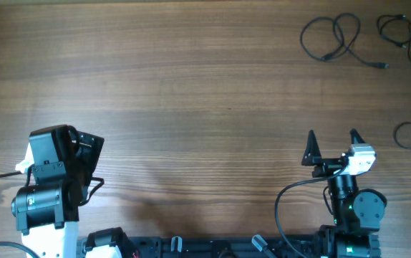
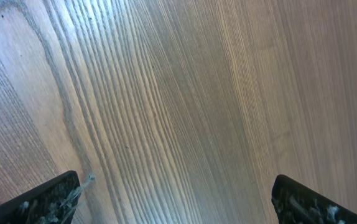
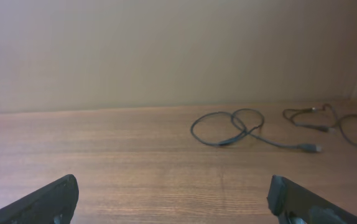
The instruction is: Untangle cables
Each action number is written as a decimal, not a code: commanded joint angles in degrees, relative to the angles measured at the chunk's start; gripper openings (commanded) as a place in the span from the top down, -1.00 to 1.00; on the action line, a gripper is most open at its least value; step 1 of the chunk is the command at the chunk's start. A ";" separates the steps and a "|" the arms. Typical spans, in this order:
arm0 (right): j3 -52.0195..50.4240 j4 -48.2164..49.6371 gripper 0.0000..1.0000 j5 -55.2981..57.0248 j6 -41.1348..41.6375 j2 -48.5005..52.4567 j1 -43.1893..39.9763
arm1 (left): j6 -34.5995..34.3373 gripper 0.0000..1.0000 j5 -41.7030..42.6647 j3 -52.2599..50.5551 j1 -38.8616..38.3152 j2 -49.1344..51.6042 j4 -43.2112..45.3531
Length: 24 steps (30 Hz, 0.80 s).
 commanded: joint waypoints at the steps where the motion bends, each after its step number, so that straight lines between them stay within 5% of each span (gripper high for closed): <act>1: -0.11 0.09 -0.99 2.01 -0.50 -0.87 0.28 | 0.68 -1.00 0.04 0.59 0.42 -0.09 0.13; 24: -0.07 0.11 -0.99 2.05 -4.81 -0.42 0.28 | 0.68 -1.00 0.04 0.59 0.42 -0.09 0.13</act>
